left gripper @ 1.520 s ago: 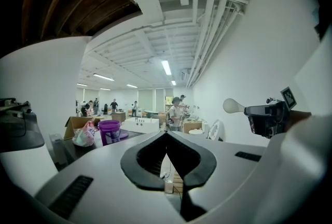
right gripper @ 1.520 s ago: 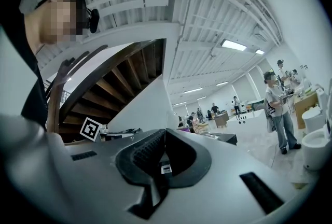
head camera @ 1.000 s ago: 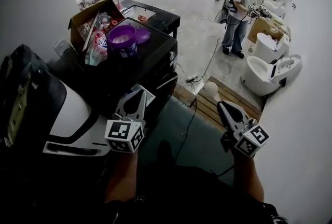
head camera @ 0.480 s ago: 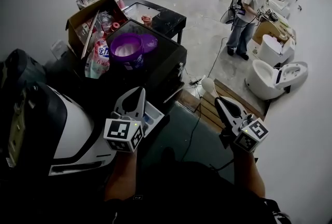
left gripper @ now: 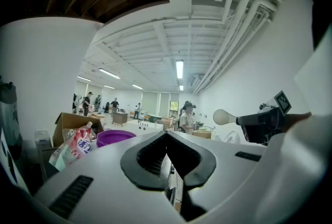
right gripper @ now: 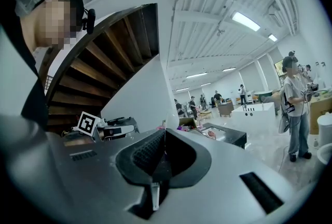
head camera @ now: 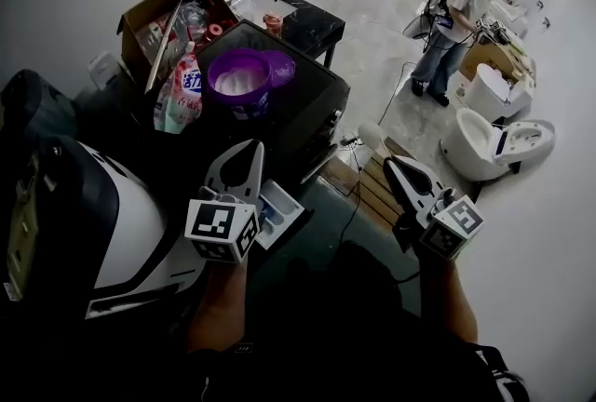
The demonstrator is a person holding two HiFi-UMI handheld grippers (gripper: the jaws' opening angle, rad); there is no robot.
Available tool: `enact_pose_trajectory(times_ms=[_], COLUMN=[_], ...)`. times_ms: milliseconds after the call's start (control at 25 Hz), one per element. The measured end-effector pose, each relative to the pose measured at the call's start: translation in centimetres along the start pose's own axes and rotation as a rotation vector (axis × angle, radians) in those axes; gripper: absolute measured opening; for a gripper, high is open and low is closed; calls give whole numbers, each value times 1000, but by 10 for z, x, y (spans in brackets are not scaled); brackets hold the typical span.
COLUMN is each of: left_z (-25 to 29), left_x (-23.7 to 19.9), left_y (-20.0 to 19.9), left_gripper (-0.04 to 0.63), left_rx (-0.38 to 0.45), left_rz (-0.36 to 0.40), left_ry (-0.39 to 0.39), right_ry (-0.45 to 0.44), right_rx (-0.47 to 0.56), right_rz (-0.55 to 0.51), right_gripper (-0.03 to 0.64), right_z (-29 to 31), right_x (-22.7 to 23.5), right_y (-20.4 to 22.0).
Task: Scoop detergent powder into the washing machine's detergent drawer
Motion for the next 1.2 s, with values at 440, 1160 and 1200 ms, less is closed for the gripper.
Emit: enact_pose_trajectory(times_ms=[440, 1160, 1200], left_z=[12, 123, 124], left_x=[-63, -30, -26], left_y=[2, -9, -9], left_gripper=[8, 8, 8], left_rx=[-15, -117, -124], left_rz=[-47, -149, -149], left_ry=[-225, -571, -582], right_ry=[-200, -558, -575], right_rx=[-42, -140, -147], right_rz=[-21, 19, 17], right_gripper=[20, 20, 20], right_z=[92, 180, 183], right_x=[44, 202, 203], right_y=[-28, -58, -58])
Point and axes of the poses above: the fingertips, and each gripper's own axes: z forward along the fingers, x to its right, y out of its underside, the point moved 2 cm from there along -z, backward along the fingers, and after that the axes turned 8 degrees about -x, right-handed, at the moved point
